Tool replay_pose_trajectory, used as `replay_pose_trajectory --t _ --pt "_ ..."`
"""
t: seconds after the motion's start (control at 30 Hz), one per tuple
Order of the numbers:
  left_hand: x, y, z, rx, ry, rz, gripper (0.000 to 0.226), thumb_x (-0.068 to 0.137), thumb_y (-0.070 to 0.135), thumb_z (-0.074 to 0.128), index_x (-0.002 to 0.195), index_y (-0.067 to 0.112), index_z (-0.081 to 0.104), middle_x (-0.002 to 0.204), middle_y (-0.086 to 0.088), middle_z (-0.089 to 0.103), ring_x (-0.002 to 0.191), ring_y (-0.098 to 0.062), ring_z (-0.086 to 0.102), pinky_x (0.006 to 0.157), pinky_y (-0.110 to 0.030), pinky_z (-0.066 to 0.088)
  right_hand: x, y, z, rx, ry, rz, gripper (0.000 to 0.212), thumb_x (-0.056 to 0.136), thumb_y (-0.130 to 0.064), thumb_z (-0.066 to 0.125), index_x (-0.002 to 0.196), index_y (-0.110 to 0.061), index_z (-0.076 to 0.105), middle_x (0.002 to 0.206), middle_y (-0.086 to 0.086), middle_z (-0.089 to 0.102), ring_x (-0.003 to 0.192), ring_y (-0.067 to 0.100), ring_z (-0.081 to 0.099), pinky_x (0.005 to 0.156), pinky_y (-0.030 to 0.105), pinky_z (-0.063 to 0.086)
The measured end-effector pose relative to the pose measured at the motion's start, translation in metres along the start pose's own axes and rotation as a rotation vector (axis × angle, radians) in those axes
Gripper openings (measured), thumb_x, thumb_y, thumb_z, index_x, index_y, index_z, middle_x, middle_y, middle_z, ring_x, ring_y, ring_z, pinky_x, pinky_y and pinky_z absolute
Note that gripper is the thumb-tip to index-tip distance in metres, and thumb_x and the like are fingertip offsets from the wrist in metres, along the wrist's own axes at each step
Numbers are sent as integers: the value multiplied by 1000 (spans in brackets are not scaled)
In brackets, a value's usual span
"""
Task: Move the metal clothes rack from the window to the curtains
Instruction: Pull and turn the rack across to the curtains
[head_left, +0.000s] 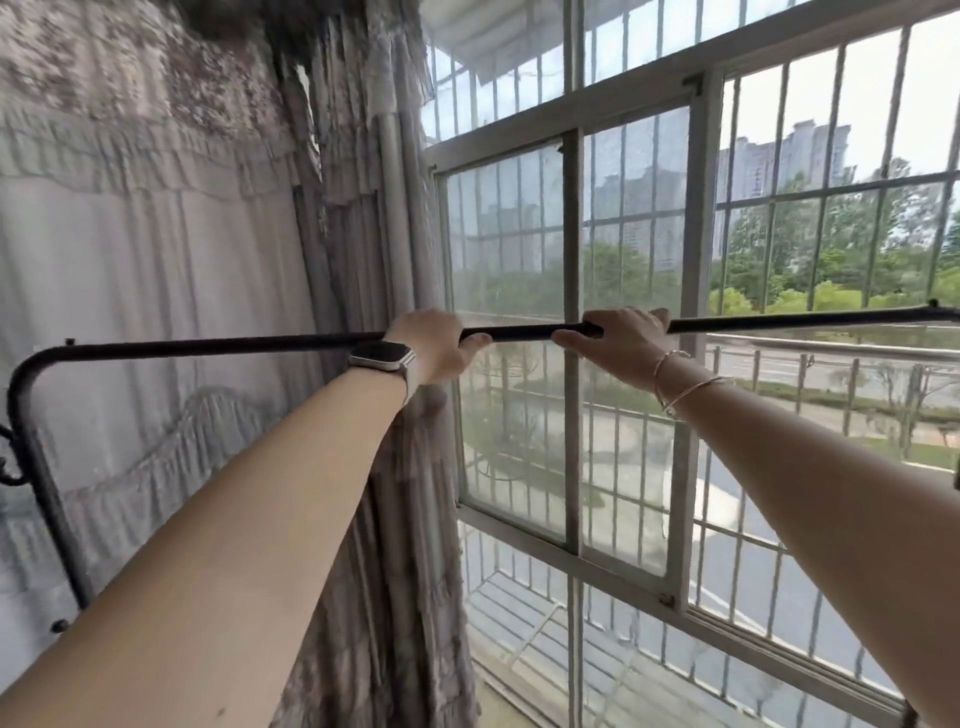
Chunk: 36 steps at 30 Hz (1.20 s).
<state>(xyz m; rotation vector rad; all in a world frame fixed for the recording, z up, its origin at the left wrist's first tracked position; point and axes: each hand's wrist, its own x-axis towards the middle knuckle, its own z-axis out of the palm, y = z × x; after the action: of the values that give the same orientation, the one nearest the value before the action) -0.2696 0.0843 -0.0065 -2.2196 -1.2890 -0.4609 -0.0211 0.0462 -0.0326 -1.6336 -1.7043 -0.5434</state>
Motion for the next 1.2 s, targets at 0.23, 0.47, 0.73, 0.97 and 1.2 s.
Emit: replay_pose_trajectory --t 0.23,0.47,0.73,0.97,1.2 --pt "-10 -91 32 9 21 -102 52 91 60 27 72 18 50 65 2 52 60 -19 51 55 -32 38 36 -72 59 94 -28 -77 55 76 -76 40 52 -26 43 57 -7 51 69 18 51 82 39 23" --pt "-14 -171 58 35 39 -169 53 90 61 26 65 19 46 64 1 52 62 -23 51 49 -31 27 80 -129 120 104 -36 -138 59 77 -77 34 55 -23 46 57 -6 50 66 15 49 78 37 21" --pt "-17 -253 89 53 37 -245 50 90 59 27 61 20 40 62 3 50 64 -25 52 59 -32 36 125 -193 185 142 -53 -194 59 78 -76 33 55 -22 42 58 -5 50 71 18 50 79 38 24" --pt "-9 -305 111 102 30 -288 54 91 58 26 61 17 41 60 1 52 54 -20 48 55 -32 31 164 -226 234 196 -73 -224 60 75 -79 34 54 -23 39 54 -8 46 62 11 47 83 37 26" --pt "5 -342 133 159 32 -342 56 90 60 25 63 17 46 61 0 52 53 -18 47 48 -30 26 204 -248 283 265 -96 -289 61 77 -77 36 55 -20 39 54 -6 44 68 17 55 79 36 25"
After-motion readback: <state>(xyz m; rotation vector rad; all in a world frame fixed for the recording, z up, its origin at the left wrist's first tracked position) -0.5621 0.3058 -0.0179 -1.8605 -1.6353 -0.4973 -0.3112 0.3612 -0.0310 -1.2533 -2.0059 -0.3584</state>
